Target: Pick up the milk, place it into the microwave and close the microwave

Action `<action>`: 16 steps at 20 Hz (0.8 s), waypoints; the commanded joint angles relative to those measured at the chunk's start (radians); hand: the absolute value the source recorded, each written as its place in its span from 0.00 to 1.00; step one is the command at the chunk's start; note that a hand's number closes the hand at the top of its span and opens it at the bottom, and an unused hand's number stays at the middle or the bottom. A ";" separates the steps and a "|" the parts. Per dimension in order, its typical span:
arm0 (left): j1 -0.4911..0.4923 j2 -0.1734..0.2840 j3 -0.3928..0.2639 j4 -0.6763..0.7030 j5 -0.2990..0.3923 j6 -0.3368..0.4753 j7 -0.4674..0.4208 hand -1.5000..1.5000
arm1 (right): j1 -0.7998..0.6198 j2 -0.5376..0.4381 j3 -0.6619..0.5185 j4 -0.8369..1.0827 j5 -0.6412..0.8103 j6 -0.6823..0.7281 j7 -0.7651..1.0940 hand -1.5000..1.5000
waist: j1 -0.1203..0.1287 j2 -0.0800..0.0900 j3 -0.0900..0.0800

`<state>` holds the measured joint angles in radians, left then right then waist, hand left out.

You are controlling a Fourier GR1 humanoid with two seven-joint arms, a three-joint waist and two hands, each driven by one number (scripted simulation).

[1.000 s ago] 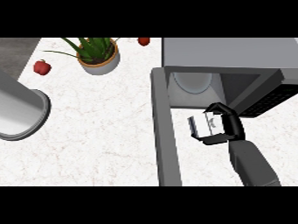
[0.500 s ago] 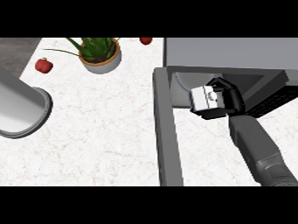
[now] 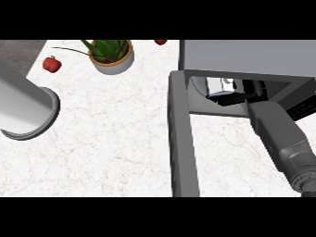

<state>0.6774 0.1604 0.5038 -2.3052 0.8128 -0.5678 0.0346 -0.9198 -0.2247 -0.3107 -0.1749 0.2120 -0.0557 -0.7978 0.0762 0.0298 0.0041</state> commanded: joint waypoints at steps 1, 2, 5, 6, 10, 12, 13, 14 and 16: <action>-0.021 0.007 -0.019 -0.072 0.026 0.029 0.024 0.00 | -0.060 -0.034 0.013 0.019 0.030 -0.076 0.043 1.00 | 0.022 0.011 0.001; -0.035 0.006 -0.009 -0.035 0.011 0.025 0.011 0.00 | -0.061 0.001 0.023 0.024 0.045 -0.162 0.049 1.00 | 0.026 0.011 0.000; -0.055 0.033 -0.002 -0.022 0.024 0.024 0.015 0.00 | -0.076 -0.059 0.026 0.029 0.059 -0.191 0.060 1.00 | 0.040 0.024 0.002; -0.063 0.044 0.005 -0.027 0.047 0.027 0.014 0.00 | -0.085 -0.068 0.025 0.034 0.061 -0.205 0.075 1.00 | 0.045 0.024 0.002; -0.099 0.057 0.002 0.001 0.044 0.028 0.009 0.00 | -0.101 -0.079 0.010 0.049 0.054 -0.238 0.093 1.00 | 0.054 0.033 0.002; -0.093 0.058 -0.010 0.004 0.040 0.016 0.015 0.00 | -0.109 -0.099 0.012 0.054 0.059 -0.238 0.101 1.00 | 0.070 0.040 0.003; -0.102 0.051 -0.006 0.007 0.020 0.017 0.005 0.00 | -0.116 -0.094 0.003 0.051 0.050 -0.264 0.102 1.00 | 0.077 0.043 0.003; -0.107 0.075 0.007 0.008 0.044 0.025 0.016 0.00 | -0.106 -0.131 0.012 0.058 0.060 -0.235 0.098 1.00 | 0.069 0.043 0.004; -0.116 0.080 0.002 0.008 0.033 0.029 0.023 0.00 | -0.127 -0.125 0.013 0.058 0.062 -0.275 0.112 1.00 | 0.077 0.045 0.003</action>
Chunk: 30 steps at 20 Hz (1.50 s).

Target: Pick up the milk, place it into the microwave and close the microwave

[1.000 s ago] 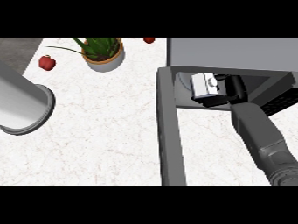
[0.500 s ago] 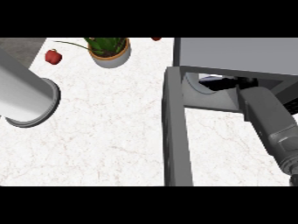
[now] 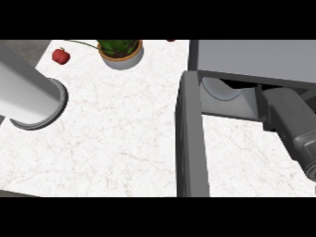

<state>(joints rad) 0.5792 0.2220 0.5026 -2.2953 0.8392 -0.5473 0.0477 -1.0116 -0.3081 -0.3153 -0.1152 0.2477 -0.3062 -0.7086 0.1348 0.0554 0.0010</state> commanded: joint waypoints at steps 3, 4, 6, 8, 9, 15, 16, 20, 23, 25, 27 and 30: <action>-0.015 0.020 -0.010 -0.026 0.021 0.010 0.021 0.00 | -0.023 -0.047 0.003 0.009 0.010 -0.044 0.018 1.00 | 0.032 0.024 0.008; -0.025 0.015 -0.016 0.000 0.012 0.002 0.013 0.00 | -0.048 -0.045 -0.002 0.008 0.004 -0.054 0.034 1.00 | 0.041 0.028 0.006; -0.030 0.022 -0.002 -0.015 0.017 0.011 0.011 0.00 | -0.027 -0.062 -0.005 0.015 0.000 -0.056 0.015 1.00 | 0.042 0.028 0.008; -0.048 0.032 0.007 0.017 0.013 0.005 0.005 0.00 | -0.033 -0.068 -0.009 0.017 -0.008 -0.047 0.008 1.00 | 0.039 0.031 0.007; -0.050 0.031 -0.001 -0.002 0.014 0.019 0.014 0.00 | -0.059 -0.071 -0.008 0.019 -0.008 -0.059 0.029 1.00 | 0.049 0.033 0.007; -0.071 0.049 0.008 0.040 0.004 0.002 0.011 0.00 | -0.049 -0.091 -0.006 0.032 -0.006 -0.046 0.020 1.00 | 0.051 0.042 0.007; -0.065 0.046 0.009 0.009 -0.002 0.014 0.016 0.00 | -0.047 -0.097 -0.012 0.026 -0.013 -0.043 0.013 1.00 | 0.060 0.043 0.011; -0.079 0.058 0.018 0.015 -0.008 0.019 0.019 0.00 | -0.061 -0.110 -0.009 0.021 -0.011 -0.033 0.030 1.00 | 0.068 0.045 0.010; -0.079 0.064 0.010 0.007 -0.018 0.018 0.029 0.00 | -0.053 -0.107 -0.010 0.017 -0.012 -0.039 0.028 1.00 | 0.075 0.050 0.011; -0.079 0.070 0.016 0.032 -0.030 0.008 0.028 0.00 | -0.042 -0.109 -0.011 0.015 -0.014 -0.046 0.024 1.00 | 0.076 0.052 0.009; -0.086 0.071 0.018 0.032 -0.022 0.009 0.025 0.00 | -0.035 -0.118 -0.009 0.014 -0.012 -0.035 0.019 1.00 | 0.081 0.054 0.010; -0.096 0.077 0.013 0.025 -0.030 0.006 0.026 0.00 | -0.018 -0.171 0.050 0.030 0.059 -0.205 0.068 1.00 | 0.086 0.060 0.000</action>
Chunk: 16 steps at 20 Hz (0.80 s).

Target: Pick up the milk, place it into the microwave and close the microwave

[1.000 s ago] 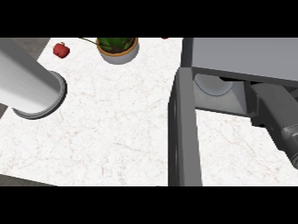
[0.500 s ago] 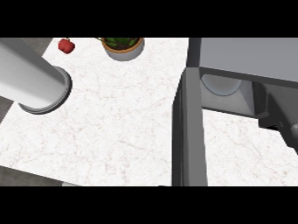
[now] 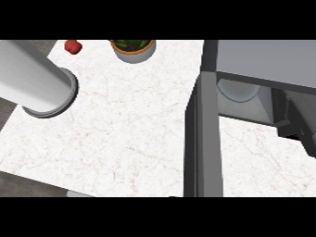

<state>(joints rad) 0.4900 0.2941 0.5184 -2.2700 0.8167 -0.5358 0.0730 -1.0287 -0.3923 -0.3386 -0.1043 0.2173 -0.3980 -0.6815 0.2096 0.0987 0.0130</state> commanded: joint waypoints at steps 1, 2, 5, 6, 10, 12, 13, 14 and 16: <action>-0.004 0.008 -0.009 0.013 -0.006 -0.006 0.010 0.00 | -0.047 -0.002 -0.012 -0.008 -0.011 0.025 0.013 0.00 | 0.008 0.002 -0.002; -0.018 0.007 -0.008 0.007 -0.010 0.003 0.006 0.00 | -0.061 0.009 -0.018 -0.020 -0.021 0.075 -0.005 0.00 | 0.006 0.003 0.000; -0.034 0.008 -0.015 0.018 -0.024 0.003 0.005 0.00 | -0.077 0.055 0.008 -0.022 -0.004 0.146 -0.029 0.00 | 0.017 -0.001 -0.003; -0.033 0.017 -0.007 0.022 -0.024 0.001 0.007 0.00 | -0.076 0.045 0.021 0.002 0.008 0.177 0.007 0.00 | 0.020 -0.003 -0.005; -0.049 0.018 -0.027 0.034 -0.035 0.001 0.015 0.00 | -0.108 0.074 0.072 0.021 0.058 0.124 0.069 0.00 | 0.029 -0.008 -0.009; -0.066 0.029 -0.022 0.039 -0.035 0.002 0.013 0.00 | -0.130 0.072 0.087 0.022 0.073 0.093 0.099 0.00 | 0.031 -0.009 -0.010; -0.060 0.020 -0.040 0.036 -0.040 0.006 0.023 0.00 | -0.139 0.105 0.090 0.023 0.074 0.073 0.110 0.00 | 0.030 -0.015 -0.010; -0.055 0.029 -0.033 0.045 -0.035 -0.010 0.021 0.00 | -0.128 0.117 0.083 0.021 0.067 0.046 0.103 0.00 | 0.039 -0.014 -0.010; -0.073 0.025 -0.048 0.069 -0.035 -0.005 0.023 0.00 | -0.174 0.129 0.071 0.012 0.052 0.032 0.135 0.00 | 0.031 -0.015 -0.011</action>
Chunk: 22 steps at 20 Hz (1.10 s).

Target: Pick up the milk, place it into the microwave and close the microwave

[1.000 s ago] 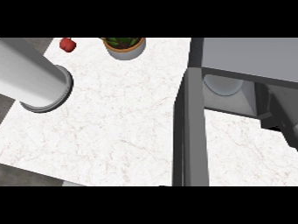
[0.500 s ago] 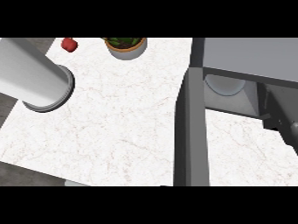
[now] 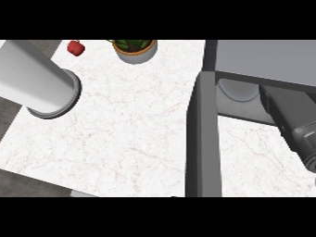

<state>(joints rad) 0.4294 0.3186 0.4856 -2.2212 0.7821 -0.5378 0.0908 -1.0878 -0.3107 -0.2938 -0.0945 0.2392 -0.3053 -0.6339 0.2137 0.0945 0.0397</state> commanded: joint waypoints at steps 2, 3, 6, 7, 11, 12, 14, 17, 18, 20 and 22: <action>-0.013 0.001 -0.020 0.009 -0.011 0.001 0.010 0.00 | -0.105 0.073 0.024 -0.002 0.026 -0.082 0.073 0.00 | 0.019 -0.015 -0.036; -0.020 -0.001 -0.033 0.017 -0.017 0.008 0.018 0.00 | -0.119 0.076 0.031 -0.001 0.031 -0.072 0.082 0.00 | 0.004 -0.018 -0.037; -0.034 0.007 -0.033 0.028 -0.030 0.012 0.024 0.00 | -0.138 0.098 0.033 -0.007 0.028 -0.057 0.074 0.00 | -0.013 -0.024 -0.037; -0.023 0.012 -0.025 0.034 -0.022 -0.012 0.016 0.00 | -0.124 0.099 0.027 -0.008 0.022 -0.068 0.058 0.00 | 0.009 -0.020 -0.037; -0.020 -0.013 -0.068 0.021 -0.044 0.000 0.031 0.00 | -0.135 0.111 0.003 -0.022 -0.001 -0.123 0.043 0.00 | -0.020 -0.031 -0.036; -0.024 -0.014 -0.068 0.027 -0.048 0.005 0.032 0.00 | -0.119 0.085 -0.004 -0.018 -0.006 -0.123 0.039 0.00 | -0.033 -0.029 -0.035; -0.018 -0.033 -0.092 0.038 -0.057 -0.004 0.030 0.00 | -0.100 0.124 -0.022 -0.024 -0.023 -0.174 0.006 0.00 | -0.038 -0.028 -0.036; 0.014 -0.040 -0.094 0.042 -0.077 -0.026 0.030 0.00 | -0.099 0.078 -0.021 -0.007 -0.017 -0.148 0.023 0.00 | -0.054 -0.040 -0.037; -0.006 -0.047 -0.103 0.047 -0.088 -0.021 0.024 0.00 | -0.106 0.091 -0.013 -0.010 -0.009 -0.155 0.012 0.00 | -0.068 -0.041 -0.037; -0.017 -0.046 -0.098 0.075 -0.099 -0.030 0.015 0.00 | -0.109 0.066 0.005 0.004 0.011 -0.118 0.021 0.00 | -0.083 -0.044 -0.038; -0.013 -0.070 -0.127 0.059 -0.128 -0.010 0.028 0.00 | -0.128 0.065 0.013 0.016 0.018 -0.089 0.047 0.00 | -0.095 -0.048 -0.037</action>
<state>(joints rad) 0.4202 0.2668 0.3837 -2.1689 0.6823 -0.5562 0.1110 -1.1437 -0.2223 -0.2936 -0.0760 0.2446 -0.4489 -0.6434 0.1433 0.0872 0.0294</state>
